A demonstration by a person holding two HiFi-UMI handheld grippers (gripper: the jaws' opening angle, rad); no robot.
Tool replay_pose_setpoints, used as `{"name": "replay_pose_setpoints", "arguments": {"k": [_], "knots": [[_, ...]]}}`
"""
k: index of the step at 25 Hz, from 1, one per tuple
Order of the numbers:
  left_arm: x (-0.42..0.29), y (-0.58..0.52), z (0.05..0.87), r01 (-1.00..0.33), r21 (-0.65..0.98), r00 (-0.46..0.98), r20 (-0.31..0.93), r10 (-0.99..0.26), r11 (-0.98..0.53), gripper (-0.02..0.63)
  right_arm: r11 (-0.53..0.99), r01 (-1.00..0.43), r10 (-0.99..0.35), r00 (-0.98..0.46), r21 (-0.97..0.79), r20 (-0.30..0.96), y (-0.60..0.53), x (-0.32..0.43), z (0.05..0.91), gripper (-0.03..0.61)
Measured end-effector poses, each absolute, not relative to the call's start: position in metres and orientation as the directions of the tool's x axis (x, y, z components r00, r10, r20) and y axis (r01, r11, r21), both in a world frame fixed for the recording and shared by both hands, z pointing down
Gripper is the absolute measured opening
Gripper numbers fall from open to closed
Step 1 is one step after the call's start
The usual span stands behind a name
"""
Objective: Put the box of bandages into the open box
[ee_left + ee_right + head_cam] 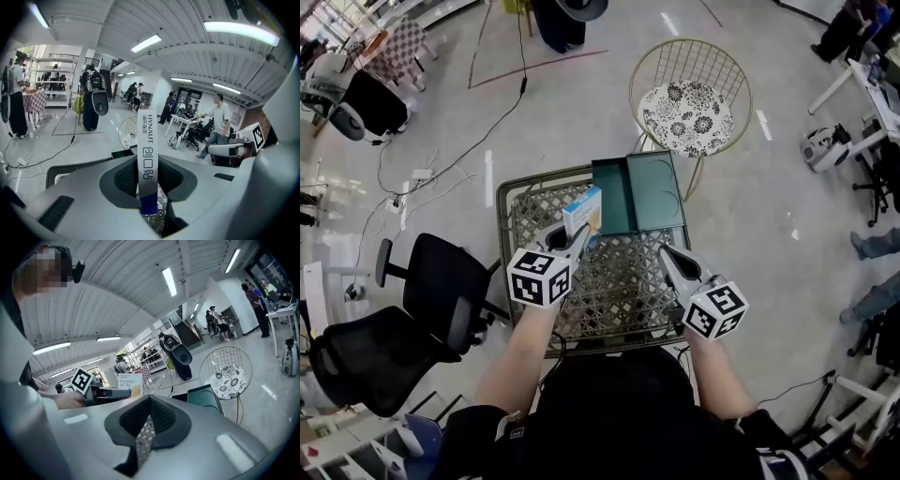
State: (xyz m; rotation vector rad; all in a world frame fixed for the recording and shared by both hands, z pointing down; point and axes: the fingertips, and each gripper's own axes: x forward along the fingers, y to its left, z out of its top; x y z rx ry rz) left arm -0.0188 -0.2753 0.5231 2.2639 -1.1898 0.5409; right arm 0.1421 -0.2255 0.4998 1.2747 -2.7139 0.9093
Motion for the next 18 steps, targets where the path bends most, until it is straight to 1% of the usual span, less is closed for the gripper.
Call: {"name": "replay_pose_setpoints", "arguments": {"k": [7, 10, 13, 18], "knots": [[-0.005, -0.312, 0.573, -0.843, 0.283, 0.524, 0.629, -0.575, -0.458, 0.084, 0.463, -0.71, -0.681, -0.668, -0.53, 0.301, -0.234, 0.161, 0.536, 0.011], [0.003, -0.324, 0.602, -0.841, 0.297, 0.522, 0.667, -0.532, -0.452, 0.084, 0.438, -0.718, -0.679, -0.659, -0.541, 0.324, -0.234, 0.168, 0.549, 0.011], [0.014, -0.329, 0.629, -0.83, 0.284, 0.52, 0.706, -0.48, -0.481, 0.086, 0.418, -0.722, -0.676, -0.653, -0.551, 0.342, -0.23, 0.171, 0.56, 0.011], [0.032, -0.338, 0.67, -0.822, 0.329, 0.533, 0.732, -0.424, -0.465, 0.086, 0.385, -0.731, -0.664, -0.644, -0.563, 0.381, -0.222, 0.181, 0.582, 0.011]]}}
